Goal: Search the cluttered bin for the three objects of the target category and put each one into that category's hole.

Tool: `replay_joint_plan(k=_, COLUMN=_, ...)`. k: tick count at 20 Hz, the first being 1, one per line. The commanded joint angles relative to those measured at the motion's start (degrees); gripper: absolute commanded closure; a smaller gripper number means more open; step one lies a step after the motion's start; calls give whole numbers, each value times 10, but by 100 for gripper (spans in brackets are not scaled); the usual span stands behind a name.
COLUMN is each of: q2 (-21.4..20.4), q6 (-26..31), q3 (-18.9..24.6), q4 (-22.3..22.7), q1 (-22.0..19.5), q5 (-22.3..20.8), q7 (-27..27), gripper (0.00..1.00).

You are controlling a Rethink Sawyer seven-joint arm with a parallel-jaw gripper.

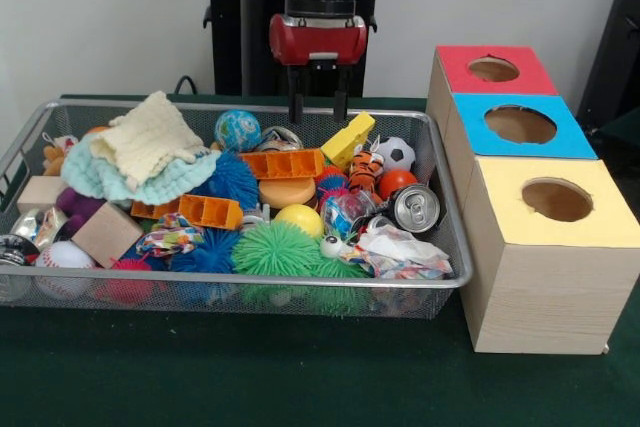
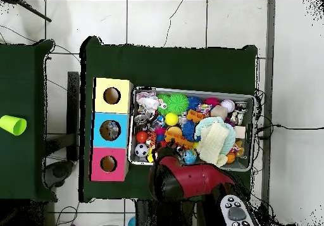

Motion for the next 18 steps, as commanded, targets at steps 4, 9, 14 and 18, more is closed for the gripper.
replay_joint_plan(k=4, q2=42, q6=-34, q3=-23, q4=-47, q1=7, q5=38, q7=110, gripper=0)
replay_joint_plan(k=9, q2=56, q6=-30, q3=-20, q4=-71, q1=11, q5=54, q7=107, gripper=0)
replay_joint_plan(k=14, q2=47, q6=7, q3=-16, q4=-88, q1=19, q5=79, q7=101, gripper=0)
replay_joint_plan(k=18, q2=56, q6=23, q3=-12, q4=-113, q1=24, q5=96, q7=92, gripper=0)
